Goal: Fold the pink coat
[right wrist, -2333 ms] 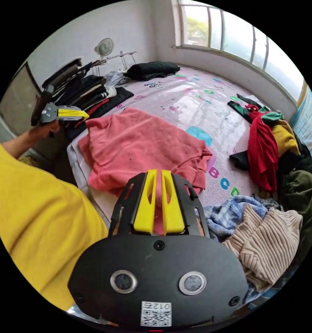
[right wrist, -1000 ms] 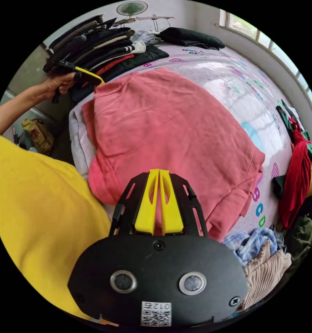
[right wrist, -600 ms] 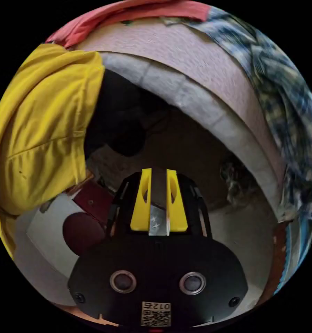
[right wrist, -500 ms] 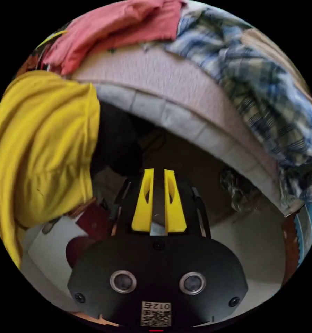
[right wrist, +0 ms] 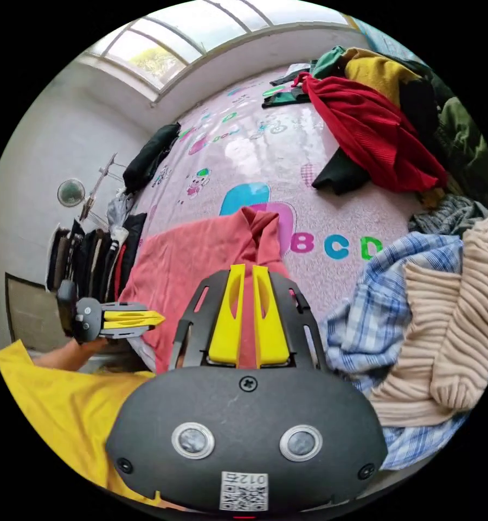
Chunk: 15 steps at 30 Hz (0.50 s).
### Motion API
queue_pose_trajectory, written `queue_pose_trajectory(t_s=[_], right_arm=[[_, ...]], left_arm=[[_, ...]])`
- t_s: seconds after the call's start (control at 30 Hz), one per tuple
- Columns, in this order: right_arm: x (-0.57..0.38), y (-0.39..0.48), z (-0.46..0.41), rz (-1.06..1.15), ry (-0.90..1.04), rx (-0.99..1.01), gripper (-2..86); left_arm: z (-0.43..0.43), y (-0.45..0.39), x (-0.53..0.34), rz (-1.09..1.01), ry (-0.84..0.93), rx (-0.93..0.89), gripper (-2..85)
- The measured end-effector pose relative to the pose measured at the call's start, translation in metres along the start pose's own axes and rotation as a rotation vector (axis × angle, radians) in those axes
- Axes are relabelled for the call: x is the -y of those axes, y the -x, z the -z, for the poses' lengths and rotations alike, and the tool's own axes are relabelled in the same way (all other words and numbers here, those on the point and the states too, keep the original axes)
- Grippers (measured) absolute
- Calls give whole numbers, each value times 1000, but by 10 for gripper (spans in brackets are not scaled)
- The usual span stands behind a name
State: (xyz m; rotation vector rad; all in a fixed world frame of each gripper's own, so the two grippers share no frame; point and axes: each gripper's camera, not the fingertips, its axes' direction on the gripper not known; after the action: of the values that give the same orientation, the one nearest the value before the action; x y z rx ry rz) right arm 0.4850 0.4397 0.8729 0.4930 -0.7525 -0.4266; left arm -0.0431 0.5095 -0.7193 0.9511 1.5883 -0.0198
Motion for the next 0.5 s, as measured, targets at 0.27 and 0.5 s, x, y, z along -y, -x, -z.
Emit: queue_pose_trajectory(t_s=[0.27, 0.5], right_arm=[[95, -66, 3, -521, 38, 299, 62], [131, -78, 9, -653, 111, 288, 76]], left_arm=[[18, 144, -38, 502, -69, -85, 2], [16, 133, 96, 224, -106, -66, 8]])
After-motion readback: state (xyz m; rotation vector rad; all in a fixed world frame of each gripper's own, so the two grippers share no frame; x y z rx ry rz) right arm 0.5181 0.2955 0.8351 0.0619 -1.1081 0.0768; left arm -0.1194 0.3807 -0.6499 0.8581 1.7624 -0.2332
